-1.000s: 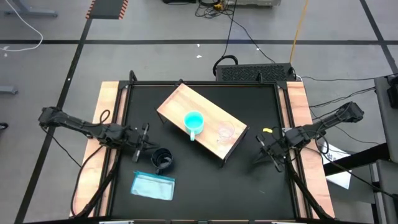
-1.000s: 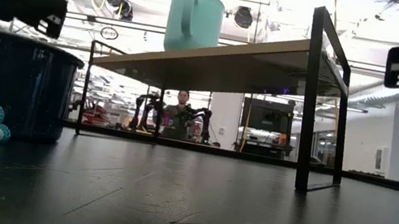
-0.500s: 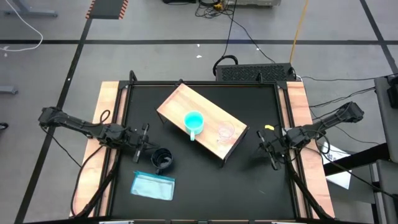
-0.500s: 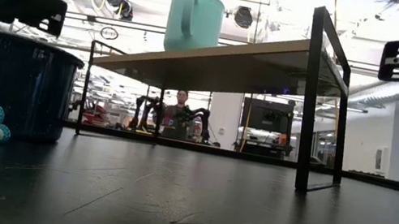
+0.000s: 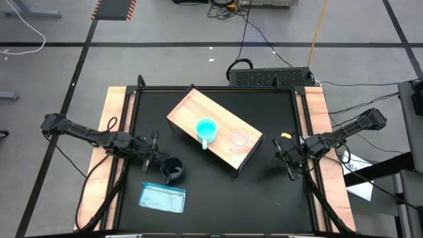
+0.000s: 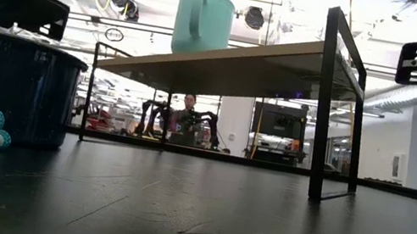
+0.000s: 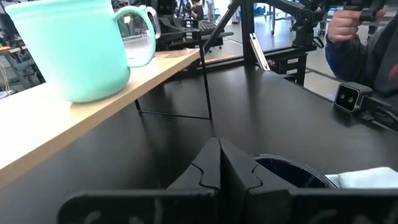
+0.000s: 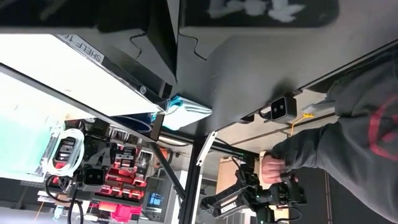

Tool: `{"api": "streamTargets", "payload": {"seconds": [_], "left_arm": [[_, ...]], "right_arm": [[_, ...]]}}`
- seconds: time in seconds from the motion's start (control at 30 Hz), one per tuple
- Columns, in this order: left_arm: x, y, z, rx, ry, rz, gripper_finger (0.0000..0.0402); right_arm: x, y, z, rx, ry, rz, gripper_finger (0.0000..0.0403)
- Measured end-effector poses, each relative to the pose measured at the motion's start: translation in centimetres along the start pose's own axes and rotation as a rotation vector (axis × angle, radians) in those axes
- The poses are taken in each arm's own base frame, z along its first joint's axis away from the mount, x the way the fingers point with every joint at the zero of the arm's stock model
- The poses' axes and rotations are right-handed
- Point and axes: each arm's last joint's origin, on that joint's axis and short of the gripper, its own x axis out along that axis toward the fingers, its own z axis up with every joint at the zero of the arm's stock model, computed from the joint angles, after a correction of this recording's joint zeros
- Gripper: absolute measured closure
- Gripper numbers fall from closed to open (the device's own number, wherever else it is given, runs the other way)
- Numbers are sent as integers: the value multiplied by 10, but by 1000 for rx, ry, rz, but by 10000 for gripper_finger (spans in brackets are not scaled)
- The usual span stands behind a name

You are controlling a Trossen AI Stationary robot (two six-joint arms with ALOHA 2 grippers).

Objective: Stack small to large cups/mugs on shelf
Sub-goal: Put the dark blue mug on the shelf

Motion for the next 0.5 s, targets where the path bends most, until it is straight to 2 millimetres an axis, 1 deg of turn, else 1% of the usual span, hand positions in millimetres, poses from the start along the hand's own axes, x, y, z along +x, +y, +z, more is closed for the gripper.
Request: {"api": "streamTargets", "payload": {"seconds": [0.5], "left_arm": [[0,0,0,5,3,0,401]], "right_arm": [[0,0,0,0,0,0,403]]}}
